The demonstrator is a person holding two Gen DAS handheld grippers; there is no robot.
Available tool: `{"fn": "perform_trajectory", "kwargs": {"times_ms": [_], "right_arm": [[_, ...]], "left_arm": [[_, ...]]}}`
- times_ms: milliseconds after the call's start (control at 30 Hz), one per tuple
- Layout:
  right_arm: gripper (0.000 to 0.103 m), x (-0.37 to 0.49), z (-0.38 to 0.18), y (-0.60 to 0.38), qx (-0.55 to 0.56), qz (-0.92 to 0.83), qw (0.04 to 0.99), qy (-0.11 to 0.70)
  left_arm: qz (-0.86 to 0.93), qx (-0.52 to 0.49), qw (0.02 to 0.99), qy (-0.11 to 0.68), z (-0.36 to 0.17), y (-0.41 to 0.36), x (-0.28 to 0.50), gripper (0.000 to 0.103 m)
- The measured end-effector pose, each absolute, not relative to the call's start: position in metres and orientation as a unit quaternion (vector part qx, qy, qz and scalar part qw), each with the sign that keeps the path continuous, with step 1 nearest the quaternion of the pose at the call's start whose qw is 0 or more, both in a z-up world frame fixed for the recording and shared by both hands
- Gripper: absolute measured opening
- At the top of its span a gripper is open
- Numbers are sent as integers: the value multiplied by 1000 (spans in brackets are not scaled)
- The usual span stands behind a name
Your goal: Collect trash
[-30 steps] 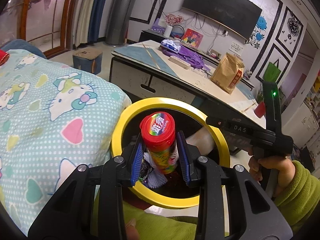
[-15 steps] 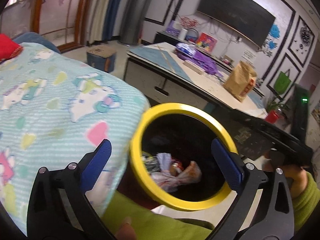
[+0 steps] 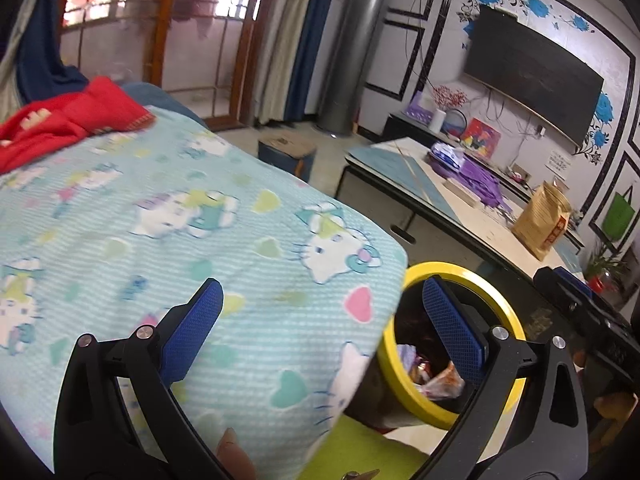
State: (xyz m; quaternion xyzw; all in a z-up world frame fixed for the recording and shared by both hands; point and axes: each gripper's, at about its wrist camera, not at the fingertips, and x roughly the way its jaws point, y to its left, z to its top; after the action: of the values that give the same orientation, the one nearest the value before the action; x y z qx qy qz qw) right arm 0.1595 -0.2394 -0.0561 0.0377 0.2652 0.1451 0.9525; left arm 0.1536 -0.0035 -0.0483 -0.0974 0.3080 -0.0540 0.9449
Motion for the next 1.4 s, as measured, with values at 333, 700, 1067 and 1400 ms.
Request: {"fn": "perform_trajectory", "kwargs": {"times_ms": [333,700,1067,1400], "right_arm": [[97,122,-42,-200,18,155,966,205],[97,84,-40,-182,-13,148,980,133],[97,75,-43,-173,-36,133,985,106],[97,76,-46,-168,-41,132,985,105]], "left_arm": [[-11,-56,968,244,-28,17,107,92],[10,-45,978,202,-23,36,67,92],[1,-63,981,185,-22,43,54,92],[1,-66,981,180,-23,45,54,92]]}}
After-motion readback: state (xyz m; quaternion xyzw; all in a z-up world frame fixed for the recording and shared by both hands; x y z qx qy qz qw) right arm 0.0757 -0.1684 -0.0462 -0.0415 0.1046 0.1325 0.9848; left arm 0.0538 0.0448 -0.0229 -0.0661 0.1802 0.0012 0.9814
